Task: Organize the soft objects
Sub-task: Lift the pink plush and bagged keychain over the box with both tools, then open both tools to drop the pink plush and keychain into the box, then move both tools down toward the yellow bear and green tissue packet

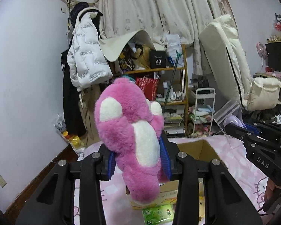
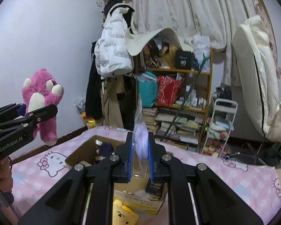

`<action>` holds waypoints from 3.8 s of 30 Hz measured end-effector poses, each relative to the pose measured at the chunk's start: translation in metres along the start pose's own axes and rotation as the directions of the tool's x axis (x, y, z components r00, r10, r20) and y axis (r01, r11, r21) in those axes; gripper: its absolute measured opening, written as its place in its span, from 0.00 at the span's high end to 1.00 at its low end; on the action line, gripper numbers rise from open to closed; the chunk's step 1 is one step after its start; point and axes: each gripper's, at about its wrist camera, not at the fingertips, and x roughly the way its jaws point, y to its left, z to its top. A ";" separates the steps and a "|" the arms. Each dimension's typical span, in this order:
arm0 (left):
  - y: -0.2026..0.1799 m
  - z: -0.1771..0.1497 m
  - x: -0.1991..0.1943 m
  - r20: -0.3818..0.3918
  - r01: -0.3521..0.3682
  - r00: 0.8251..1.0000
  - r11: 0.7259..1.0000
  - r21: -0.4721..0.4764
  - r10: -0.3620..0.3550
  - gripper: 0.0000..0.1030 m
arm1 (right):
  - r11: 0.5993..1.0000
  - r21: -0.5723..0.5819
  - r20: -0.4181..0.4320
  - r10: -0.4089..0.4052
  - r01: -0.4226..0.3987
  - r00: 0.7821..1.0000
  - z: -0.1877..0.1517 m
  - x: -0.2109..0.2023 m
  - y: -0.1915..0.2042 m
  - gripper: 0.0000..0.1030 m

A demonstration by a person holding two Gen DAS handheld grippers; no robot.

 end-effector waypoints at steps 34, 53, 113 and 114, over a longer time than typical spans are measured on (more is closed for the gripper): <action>-0.017 -0.065 0.092 -0.235 0.148 0.957 0.984 -0.099 -0.168 0.61 | 0.997 0.050 -0.203 0.068 -0.059 0.977 -0.050 0.086 -0.008 0.86; -0.012 -0.068 0.094 -0.269 0.156 0.945 0.979 -0.130 -0.186 0.29 | 0.995 0.087 -0.239 0.065 -0.045 0.969 -0.053 0.086 -0.014 0.85; 0.022 -0.103 0.069 -0.570 0.044 0.815 0.992 -0.117 -0.103 0.07 | 0.991 0.108 -0.462 0.118 -0.077 0.879 -0.109 0.064 0.010 0.00; 0.021 -0.103 0.070 -0.573 0.047 0.813 0.992 -0.117 -0.106 0.07 | 0.991 0.109 -0.467 0.119 -0.077 0.876 -0.110 0.064 0.012 0.00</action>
